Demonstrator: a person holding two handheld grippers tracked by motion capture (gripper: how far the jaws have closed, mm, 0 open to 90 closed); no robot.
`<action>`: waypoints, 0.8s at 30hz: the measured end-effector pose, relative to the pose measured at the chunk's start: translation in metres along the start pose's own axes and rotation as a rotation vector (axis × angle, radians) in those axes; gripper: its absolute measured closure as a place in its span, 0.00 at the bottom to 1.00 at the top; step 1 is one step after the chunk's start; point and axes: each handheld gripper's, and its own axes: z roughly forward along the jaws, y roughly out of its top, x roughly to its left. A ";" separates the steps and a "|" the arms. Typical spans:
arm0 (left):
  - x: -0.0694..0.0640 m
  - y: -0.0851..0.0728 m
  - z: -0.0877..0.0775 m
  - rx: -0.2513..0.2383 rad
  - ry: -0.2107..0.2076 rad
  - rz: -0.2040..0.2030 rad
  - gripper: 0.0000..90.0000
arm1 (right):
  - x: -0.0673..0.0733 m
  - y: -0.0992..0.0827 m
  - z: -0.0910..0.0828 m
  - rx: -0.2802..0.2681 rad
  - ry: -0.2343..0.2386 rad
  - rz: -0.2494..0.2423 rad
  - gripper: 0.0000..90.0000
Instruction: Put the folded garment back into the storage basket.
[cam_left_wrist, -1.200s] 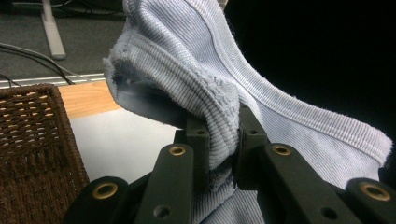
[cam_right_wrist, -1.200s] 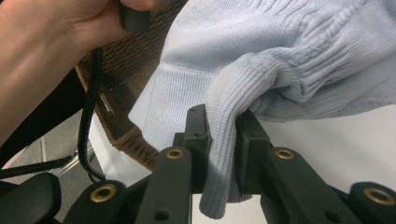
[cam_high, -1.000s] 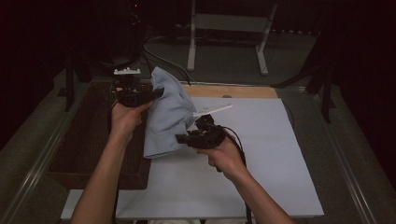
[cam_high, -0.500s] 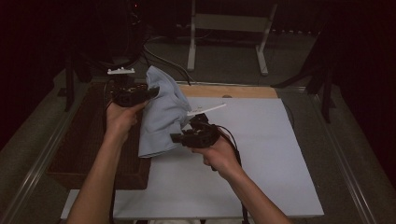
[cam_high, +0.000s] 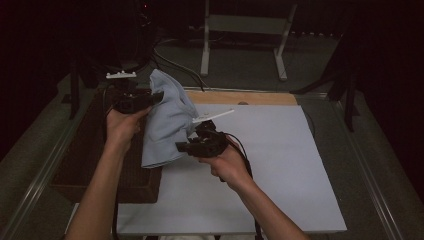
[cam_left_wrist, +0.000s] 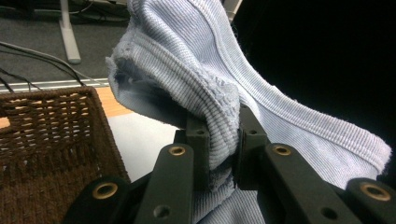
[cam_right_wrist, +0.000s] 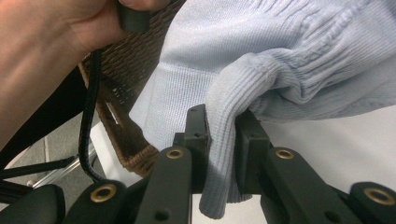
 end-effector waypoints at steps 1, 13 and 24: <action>0.000 0.000 -0.001 0.001 0.004 0.001 0.91 | 0.001 0.000 0.001 0.001 0.000 -0.002 0.87; 0.008 0.002 -0.012 -0.005 0.028 0.007 0.91 | 0.008 0.007 0.011 -0.003 0.008 -0.009 0.87; 0.014 0.002 -0.018 -0.012 0.040 0.006 0.91 | 0.010 0.009 0.022 -0.001 0.012 -0.003 0.87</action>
